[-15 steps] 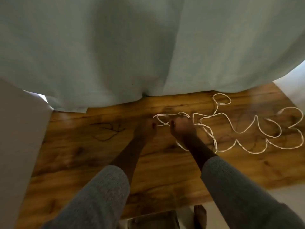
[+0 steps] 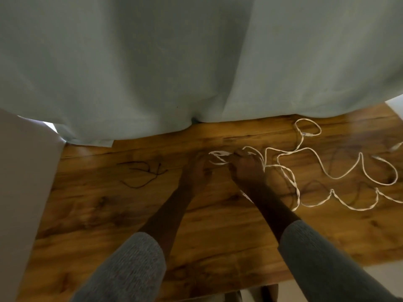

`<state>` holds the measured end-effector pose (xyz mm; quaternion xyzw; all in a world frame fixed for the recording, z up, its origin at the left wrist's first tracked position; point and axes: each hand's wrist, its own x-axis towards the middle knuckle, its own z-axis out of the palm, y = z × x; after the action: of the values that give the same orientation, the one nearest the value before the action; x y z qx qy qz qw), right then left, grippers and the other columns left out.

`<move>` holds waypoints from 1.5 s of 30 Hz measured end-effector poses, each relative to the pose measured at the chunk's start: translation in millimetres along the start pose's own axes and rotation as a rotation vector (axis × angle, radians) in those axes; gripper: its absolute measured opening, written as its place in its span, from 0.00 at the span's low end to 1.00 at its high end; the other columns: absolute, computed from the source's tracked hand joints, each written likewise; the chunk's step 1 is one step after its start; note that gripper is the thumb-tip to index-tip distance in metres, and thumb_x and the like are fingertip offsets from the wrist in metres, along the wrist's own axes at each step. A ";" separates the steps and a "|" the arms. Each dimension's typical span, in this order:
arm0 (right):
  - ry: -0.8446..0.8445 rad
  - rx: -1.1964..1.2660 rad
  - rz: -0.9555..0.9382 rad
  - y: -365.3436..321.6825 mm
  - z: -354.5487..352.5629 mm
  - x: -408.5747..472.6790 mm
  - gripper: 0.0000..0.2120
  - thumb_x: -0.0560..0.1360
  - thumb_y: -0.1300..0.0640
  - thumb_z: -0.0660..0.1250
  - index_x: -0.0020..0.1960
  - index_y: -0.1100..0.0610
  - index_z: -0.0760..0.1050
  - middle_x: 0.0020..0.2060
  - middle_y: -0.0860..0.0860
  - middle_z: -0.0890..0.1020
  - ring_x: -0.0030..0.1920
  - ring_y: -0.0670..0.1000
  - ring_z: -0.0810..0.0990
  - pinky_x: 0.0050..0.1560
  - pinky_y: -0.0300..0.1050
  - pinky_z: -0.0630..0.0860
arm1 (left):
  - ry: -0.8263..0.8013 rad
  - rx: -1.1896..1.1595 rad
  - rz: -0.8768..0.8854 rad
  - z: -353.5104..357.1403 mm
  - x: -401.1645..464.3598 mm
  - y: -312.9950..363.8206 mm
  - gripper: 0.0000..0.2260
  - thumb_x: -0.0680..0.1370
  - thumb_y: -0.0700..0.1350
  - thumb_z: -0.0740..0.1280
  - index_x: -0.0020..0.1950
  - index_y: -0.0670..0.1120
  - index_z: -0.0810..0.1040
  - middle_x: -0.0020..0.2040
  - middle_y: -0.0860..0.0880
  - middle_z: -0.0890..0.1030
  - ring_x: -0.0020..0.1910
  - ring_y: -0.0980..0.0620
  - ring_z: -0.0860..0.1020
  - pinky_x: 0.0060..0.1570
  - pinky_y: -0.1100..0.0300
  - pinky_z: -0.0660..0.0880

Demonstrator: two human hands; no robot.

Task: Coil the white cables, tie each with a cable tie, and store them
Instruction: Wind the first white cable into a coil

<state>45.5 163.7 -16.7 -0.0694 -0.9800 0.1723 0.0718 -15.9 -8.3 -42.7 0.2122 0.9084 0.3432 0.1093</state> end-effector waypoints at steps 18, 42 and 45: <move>0.601 0.198 -0.199 1.6 35.2 -0.2 0.09 0.79 0.62 0.67 0.58 0.57 0.82 0.50 0.54 0.85 0.49 0.56 0.82 0.52 0.49 0.75 | 0.282 -0.638 0.275 15.4 13.8 -20.9 0.03 0.80 0.42 0.68 0.49 0.48 0.82 0.43 0.55 0.83 0.44 0.56 0.81 0.43 0.61 0.77; 0.727 0.359 -0.367 4.8 28.9 2.7 0.08 0.83 0.55 0.63 0.54 0.55 0.80 0.36 0.47 0.79 0.35 0.45 0.75 0.38 0.39 0.69 | -0.141 -1.214 0.337 5.7 -11.2 -21.2 0.22 0.82 0.58 0.57 0.41 0.43 0.78 0.23 0.51 0.61 0.19 0.55 0.58 0.23 0.64 0.54; 0.614 0.321 -0.313 5.3 27.3 2.1 0.10 0.83 0.50 0.61 0.53 0.51 0.79 0.34 0.48 0.80 0.35 0.49 0.78 0.37 0.47 0.73 | -0.473 -1.296 0.369 4.4 -17.8 -15.6 0.29 0.82 0.60 0.50 0.49 0.41 0.83 0.18 0.51 0.63 0.15 0.55 0.62 0.21 0.65 0.61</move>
<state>39.5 160.0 -43.8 0.0449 -0.8722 0.2816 0.3976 -3.5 -24.5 -55.5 0.3236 0.4230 0.7717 0.3476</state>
